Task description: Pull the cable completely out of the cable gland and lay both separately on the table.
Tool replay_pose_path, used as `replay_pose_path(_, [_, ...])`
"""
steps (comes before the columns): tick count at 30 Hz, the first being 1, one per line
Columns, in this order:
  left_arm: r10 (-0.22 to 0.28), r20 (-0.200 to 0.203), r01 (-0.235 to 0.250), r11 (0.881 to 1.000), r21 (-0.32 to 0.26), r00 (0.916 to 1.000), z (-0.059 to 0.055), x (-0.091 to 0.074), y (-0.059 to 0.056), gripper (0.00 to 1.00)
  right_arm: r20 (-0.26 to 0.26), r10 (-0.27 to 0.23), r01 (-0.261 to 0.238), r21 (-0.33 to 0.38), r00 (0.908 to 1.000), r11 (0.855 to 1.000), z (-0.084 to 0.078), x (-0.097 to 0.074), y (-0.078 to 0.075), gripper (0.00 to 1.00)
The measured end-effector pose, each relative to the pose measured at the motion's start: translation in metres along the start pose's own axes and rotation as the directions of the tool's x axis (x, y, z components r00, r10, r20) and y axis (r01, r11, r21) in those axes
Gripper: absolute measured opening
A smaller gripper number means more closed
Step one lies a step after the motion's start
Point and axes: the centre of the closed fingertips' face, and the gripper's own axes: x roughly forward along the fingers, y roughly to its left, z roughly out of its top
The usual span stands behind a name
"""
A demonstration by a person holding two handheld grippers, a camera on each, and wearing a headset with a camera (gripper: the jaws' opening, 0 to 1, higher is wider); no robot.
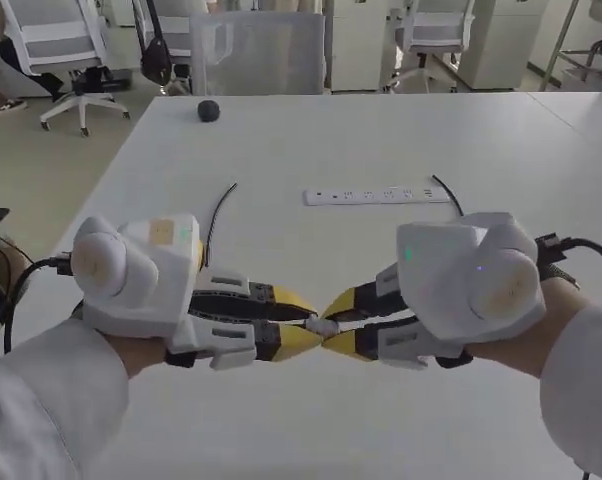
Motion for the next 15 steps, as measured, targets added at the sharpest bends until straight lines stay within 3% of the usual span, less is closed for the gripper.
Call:
replay_pose_path(3, [0.008, 0.006, -0.008, 1.0, -0.009, 1.0, 0.0021, -0.0009, 0.0022, 0.14, 0.006, -0.021, 0.021, -0.037, 0.9998, 0.999, 0.0008, -0.0005, -0.0029, 0.06])
replay_pose_path(7, [0.002, -0.006, -0.002, 1.0, -0.001, 1.0, -0.0008, 0.0005, 0.0003, 0.14, 0.0, 0.009, -0.009, -0.041, 1.0, 0.999, -0.0012, 0.0008, -0.0008, 0.08])
replay_pose_path(15, [-0.012, -0.01, 0.013, 1.0, 0.026, 0.9999, -0.0011, 0.0016, -0.0036, 0.14, 0.036, 0.087, -0.09, 0.105, 0.9956, 0.99, -0.0025, -0.005, 0.0014, 0.09])
